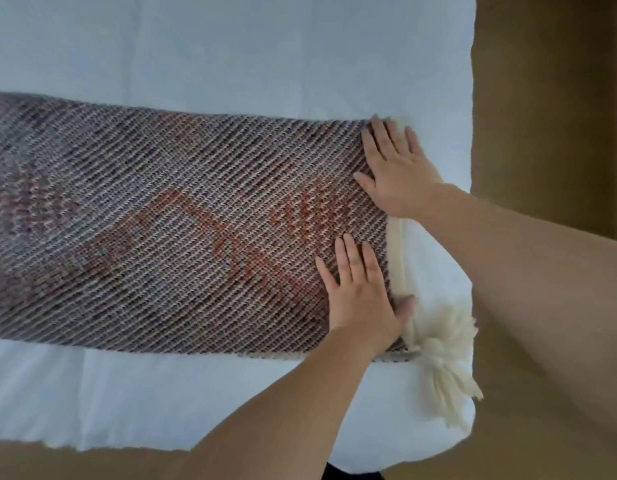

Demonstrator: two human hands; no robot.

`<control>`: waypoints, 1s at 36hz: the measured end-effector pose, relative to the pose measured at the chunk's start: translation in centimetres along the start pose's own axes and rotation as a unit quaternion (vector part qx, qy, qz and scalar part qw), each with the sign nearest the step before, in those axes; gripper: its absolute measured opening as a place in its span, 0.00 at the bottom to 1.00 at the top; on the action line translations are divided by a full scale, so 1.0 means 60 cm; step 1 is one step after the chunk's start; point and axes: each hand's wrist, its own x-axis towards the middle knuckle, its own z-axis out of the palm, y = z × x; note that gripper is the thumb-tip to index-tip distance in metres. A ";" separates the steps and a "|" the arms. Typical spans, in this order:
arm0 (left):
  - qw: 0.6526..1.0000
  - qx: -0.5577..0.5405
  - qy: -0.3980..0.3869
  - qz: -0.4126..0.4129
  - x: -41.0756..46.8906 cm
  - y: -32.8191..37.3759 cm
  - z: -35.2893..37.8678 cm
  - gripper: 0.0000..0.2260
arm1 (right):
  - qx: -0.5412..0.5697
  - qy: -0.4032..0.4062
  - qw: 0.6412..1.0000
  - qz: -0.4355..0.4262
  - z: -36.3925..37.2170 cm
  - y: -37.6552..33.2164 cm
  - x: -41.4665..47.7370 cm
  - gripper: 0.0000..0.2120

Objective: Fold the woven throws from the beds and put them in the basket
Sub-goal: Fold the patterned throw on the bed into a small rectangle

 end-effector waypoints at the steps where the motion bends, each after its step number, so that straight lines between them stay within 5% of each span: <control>1: 1.000 0.002 -0.011 -0.016 0.003 0.010 -0.002 0.45 | 0.013 -0.001 1.000 0.010 -0.005 0.005 0.004 0.33; 7: 0.995 -0.034 -0.042 -0.082 0.011 0.039 -0.027 0.42 | 0.091 0.055 0.993 0.054 -0.042 0.013 0.030 0.35; 11: 0.994 -0.067 -0.059 -0.070 -0.014 0.023 -0.057 0.42 | 0.090 0.078 0.987 0.106 -0.082 0.005 0.030 0.13; 15: 0.983 -0.158 -0.018 -0.088 -0.057 -0.016 -0.110 0.32 | 0.224 0.046 0.963 0.142 -0.125 -0.010 0.007 0.05; 23: 0.967 -0.179 0.040 -0.177 -0.197 -0.130 -0.231 0.18 | 0.380 0.061 0.907 0.170 -0.271 -0.078 -0.066 0.08; 28: 0.956 -0.191 0.070 -0.211 -0.303 -0.203 -0.287 0.15 | 0.439 0.039 0.880 0.178 -0.370 -0.167 -0.119 0.20; 36: 0.948 -0.186 0.158 -0.206 -0.459 -0.336 -0.353 0.09 | 0.456 0.046 0.880 0.123 -0.509 -0.322 -0.191 0.11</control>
